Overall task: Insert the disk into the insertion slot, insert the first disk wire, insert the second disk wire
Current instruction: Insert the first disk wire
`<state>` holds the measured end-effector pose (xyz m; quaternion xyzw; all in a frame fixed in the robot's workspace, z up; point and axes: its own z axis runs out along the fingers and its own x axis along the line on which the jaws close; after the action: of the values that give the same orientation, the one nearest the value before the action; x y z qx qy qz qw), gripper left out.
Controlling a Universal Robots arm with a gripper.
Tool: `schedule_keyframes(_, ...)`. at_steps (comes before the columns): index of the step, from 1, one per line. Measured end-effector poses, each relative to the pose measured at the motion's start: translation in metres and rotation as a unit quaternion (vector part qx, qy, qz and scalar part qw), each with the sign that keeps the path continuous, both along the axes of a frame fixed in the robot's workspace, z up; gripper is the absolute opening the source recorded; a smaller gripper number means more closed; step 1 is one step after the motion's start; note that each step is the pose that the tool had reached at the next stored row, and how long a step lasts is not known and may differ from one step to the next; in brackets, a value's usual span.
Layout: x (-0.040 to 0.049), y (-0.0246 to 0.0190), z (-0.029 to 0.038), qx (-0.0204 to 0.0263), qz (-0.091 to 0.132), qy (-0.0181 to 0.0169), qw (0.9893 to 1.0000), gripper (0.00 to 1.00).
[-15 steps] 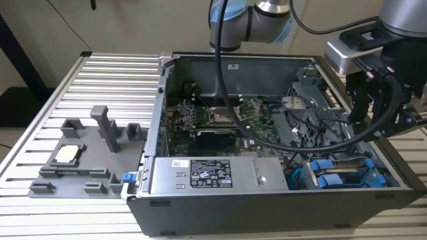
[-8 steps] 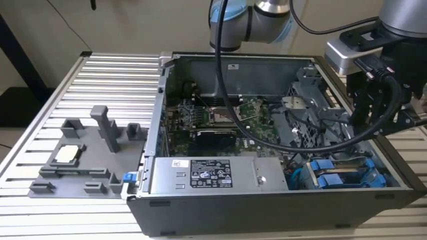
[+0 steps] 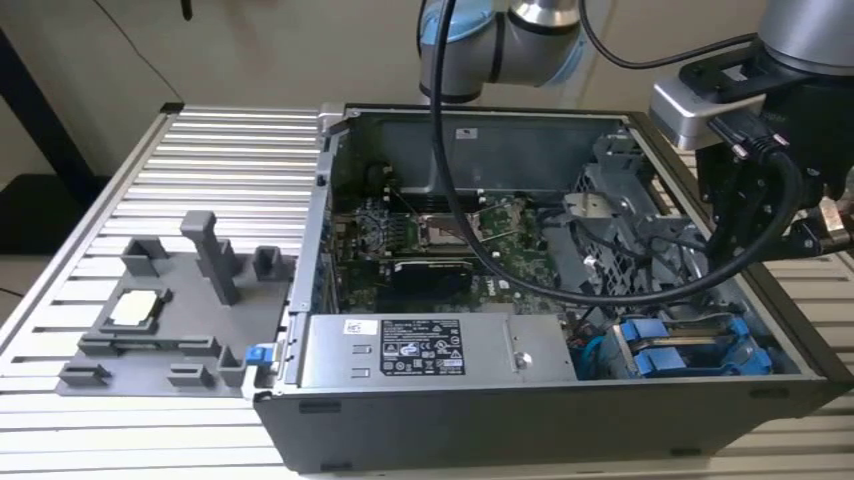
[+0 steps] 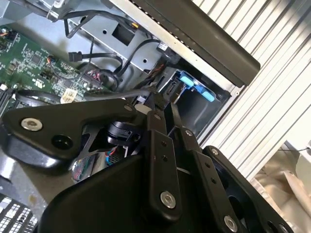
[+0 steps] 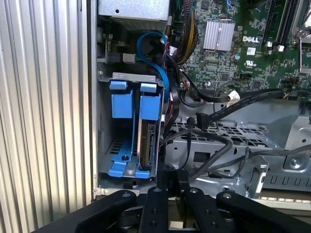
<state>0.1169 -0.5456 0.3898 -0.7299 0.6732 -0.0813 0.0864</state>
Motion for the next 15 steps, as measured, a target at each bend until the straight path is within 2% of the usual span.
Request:
schedule_keyframes(11,0.0001,0.0,0.0,0.0,0.0,-0.0005,1.0,0.19)
schedule_keyframes(13,0.0013,0.0001,0.0001,-0.001,0.0,0.0037,1.0,0.19)
schedule_keyframes(15,0.0037,0.0,-0.0003,-0.0019,0.0,0.0112,0.9999,0.19)
